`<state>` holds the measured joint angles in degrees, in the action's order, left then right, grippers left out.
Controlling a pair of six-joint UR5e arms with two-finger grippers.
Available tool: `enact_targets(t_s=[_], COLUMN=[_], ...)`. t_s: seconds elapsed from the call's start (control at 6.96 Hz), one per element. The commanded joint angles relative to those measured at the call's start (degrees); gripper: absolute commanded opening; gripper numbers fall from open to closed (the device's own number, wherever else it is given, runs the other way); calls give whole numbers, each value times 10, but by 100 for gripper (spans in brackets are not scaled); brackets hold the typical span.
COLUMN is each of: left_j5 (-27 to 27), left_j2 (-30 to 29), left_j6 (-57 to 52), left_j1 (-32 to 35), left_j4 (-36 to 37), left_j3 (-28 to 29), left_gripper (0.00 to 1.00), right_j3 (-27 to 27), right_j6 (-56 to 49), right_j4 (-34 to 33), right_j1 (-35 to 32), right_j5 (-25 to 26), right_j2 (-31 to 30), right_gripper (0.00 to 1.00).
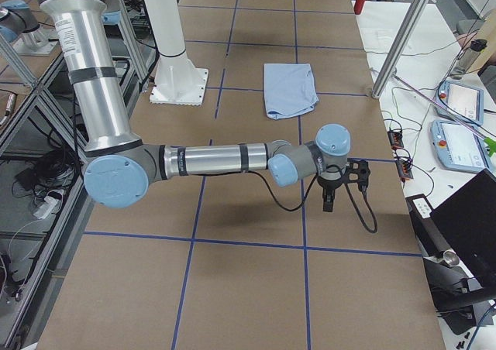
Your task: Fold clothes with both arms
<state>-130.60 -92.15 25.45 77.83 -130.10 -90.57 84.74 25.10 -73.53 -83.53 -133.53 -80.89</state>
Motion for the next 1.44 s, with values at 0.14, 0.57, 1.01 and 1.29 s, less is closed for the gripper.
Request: enact_targets(t_s=[0.14, 0.57, 1.01, 1.29], left_j5=[-62, -61, -62, -62], left_j2=[63, 209, 269, 274], left_j6=[-182, -248, -238, -226], left_j1=[83, 116, 116, 116], left_j4=[199, 181, 184, 185], left_j3=[-33, -137, -218, -225], left_gripper=[100, 100, 100, 100], right_j3=[180, 195, 266, 313], right_j6=[-119, -118, -117, -116], right_j4=[-123, -115, -116, -116], right_j1=[-21, -21, -21, -21], right_j5=[-7, -20, -18, -16], right_j2=[-200, -247, -317, -333], right_gripper=[100, 100, 100, 100])
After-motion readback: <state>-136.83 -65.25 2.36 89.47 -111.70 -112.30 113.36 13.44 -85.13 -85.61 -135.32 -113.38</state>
